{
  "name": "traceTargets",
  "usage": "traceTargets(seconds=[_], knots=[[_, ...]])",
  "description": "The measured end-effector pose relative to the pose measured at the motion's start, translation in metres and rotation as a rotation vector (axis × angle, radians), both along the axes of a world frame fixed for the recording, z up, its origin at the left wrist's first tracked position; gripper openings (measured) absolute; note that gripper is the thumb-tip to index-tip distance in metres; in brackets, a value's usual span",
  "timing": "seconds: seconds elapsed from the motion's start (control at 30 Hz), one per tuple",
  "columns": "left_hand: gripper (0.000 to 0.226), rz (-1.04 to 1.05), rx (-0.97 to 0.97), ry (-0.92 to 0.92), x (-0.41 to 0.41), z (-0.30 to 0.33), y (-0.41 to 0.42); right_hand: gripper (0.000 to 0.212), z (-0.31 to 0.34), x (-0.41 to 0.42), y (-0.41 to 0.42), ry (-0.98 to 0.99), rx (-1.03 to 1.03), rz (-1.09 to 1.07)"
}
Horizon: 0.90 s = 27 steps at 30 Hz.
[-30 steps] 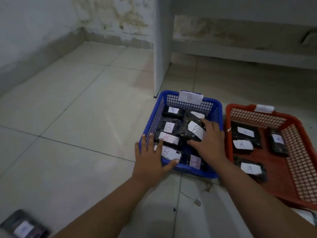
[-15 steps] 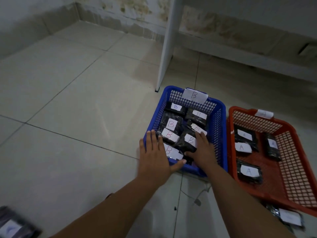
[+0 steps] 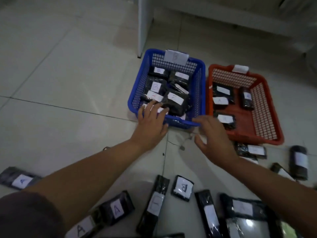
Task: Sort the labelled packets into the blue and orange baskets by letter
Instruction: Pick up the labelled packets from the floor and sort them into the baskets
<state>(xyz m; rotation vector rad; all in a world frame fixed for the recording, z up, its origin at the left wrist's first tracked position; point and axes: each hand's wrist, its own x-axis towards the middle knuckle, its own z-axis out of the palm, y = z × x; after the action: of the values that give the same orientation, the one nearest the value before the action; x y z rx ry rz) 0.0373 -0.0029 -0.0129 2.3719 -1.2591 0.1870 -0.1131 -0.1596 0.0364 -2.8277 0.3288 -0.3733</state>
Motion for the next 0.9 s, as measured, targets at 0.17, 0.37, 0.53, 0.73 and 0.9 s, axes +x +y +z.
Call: traceTargets(seconds=[0.17,0.37,0.53,0.73,0.9], knots=[[0.027,-0.768,0.127,-0.288,-0.054,-0.009,0.018,0.042,-0.045,-0.094,0.016,0.193,0.189,-0.039],[0.037,-0.388,0.444,0.006,-0.088,-0.020,0.059,0.061,-0.069,-0.115,0.031,0.356,0.239,0.139],[0.072,-0.129,0.758,0.122,-0.122,-0.010,0.077,0.082,-0.077,-0.094,0.034,0.462,0.253,0.302],[0.071,-0.036,0.939,0.233,-0.145,-0.019,0.076,0.091,-0.084,-0.082,0.036,0.604,0.086,0.559],[0.061,0.035,0.800,0.220,-0.129,-0.010,0.056,0.085,-0.074,-0.079,0.026,0.593,0.143,0.492]])
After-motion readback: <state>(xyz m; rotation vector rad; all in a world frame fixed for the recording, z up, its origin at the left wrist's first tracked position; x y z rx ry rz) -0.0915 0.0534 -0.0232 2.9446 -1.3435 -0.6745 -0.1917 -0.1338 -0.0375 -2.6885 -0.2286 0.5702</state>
